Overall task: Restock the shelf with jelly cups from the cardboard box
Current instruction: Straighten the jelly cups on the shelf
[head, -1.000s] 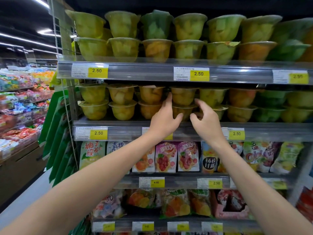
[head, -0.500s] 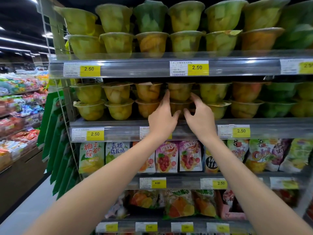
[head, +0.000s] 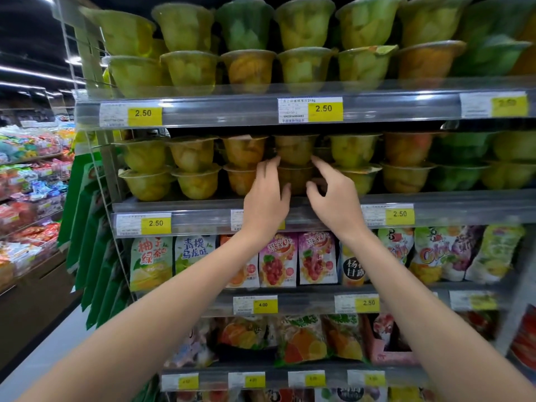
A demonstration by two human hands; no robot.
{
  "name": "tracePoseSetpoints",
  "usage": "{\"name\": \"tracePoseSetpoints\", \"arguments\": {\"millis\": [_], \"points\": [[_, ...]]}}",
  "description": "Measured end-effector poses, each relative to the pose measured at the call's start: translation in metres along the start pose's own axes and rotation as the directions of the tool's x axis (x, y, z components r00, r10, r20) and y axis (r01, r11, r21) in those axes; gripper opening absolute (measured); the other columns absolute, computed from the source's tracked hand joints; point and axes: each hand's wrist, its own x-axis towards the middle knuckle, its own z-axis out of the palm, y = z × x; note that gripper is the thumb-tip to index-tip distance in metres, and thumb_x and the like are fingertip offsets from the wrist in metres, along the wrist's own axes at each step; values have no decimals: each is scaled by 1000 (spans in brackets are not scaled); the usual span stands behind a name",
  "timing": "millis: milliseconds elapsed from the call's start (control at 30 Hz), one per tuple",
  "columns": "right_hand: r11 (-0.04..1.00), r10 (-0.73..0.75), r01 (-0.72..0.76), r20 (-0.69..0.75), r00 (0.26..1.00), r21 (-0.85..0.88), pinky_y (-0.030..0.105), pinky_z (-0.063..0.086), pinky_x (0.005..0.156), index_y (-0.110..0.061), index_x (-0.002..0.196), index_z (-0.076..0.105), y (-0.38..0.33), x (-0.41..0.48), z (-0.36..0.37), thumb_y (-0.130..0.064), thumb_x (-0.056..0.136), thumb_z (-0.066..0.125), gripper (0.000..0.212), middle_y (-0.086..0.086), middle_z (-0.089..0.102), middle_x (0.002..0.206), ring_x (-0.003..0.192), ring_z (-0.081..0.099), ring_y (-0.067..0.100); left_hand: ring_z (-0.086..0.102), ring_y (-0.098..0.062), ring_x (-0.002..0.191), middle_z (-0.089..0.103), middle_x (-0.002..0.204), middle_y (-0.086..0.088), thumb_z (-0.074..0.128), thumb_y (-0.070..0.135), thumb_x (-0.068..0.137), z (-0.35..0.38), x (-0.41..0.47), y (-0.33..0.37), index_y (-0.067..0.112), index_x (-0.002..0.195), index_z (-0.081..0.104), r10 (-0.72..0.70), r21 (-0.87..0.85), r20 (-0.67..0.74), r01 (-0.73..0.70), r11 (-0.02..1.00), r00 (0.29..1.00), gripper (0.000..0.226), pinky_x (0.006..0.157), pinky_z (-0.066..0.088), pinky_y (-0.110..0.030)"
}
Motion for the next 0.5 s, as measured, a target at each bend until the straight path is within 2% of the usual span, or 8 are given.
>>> {"name": "tracePoseSetpoints", "arguments": {"millis": [100, 200, 267, 367, 433, 500], "points": [[998, -60, 59, -79, 995, -12, 28, 50, 94, -4, 132, 54, 2, -9, -11, -5, 92, 55, 40, 7, 61, 127, 108, 57, 11, 49, -23, 116, 49, 125, -10, 56, 8, 91, -1, -4, 1, 5, 131, 46, 54, -66, -11, -54, 996, 998, 42, 90, 48, -32], [988, -114, 87, -228, 967, -127, 27, 54, 77, -4, 122, 60, 8, -13, -25, -7, 91, 52, 32, 7, 63, 113, 95, 60, 14, 52, -18, 110, 47, 128, -7, 56, 14, 93, 1, -5, 13, 8, 133, 44, 98, -106, 28, -94, 990, 995, 43, 82, 50, -27], [977, -126, 66, -299, 946, -201, 21, 49, 67, -5, 116, 61, 12, -14, -34, -11, 88, 51, 30, 7, 62, 108, 90, 60, 18, 54, -19, 110, 43, 135, -5, 55, 22, 94, 8, -3, 26, 11, 139, 37, 97, -100, 86, -88, 991, 992, 49, 78, 52, -33], [967, -84, -9, -354, 932, -253, 8, 32, 57, -6, 115, 59, 19, -14, -47, -16, 86, 51, 31, 7, 58, 108, 79, 54, 13, 51, -22, 122, 32, 148, -6, 54, 34, 94, 20, 5, 48, 15, 149, 22, 48, -91, 188, -31, 995, 981, 66, 86, 51, -39], [965, -29, -66, -353, 935, -255, 8, 30, 56, -7, 119, 57, 25, -14, -54, -19, 86, 51, 35, 7, 56, 113, 81, 54, 15, 45, -25, 129, 25, 154, -7, 55, 39, 93, 28, 10, 59, 16, 152, 10, 10, -85, 263, 13, 996, 965, 77, 92, 46, -39], [965, 23, -101, -304, 952, -242, 14, 37, 61, -7, 128, 52, 33, -13, -60, -18, 88, 53, 42, 9, 52, 122, 93, 57, 19, 44, -27, 130, 22, 156, -7, 55, 41, 93, 34, 15, 63, 15, 153, 3, -6, -64, 307, 27, 998, 952, 83, 92, 45, -38]]}}
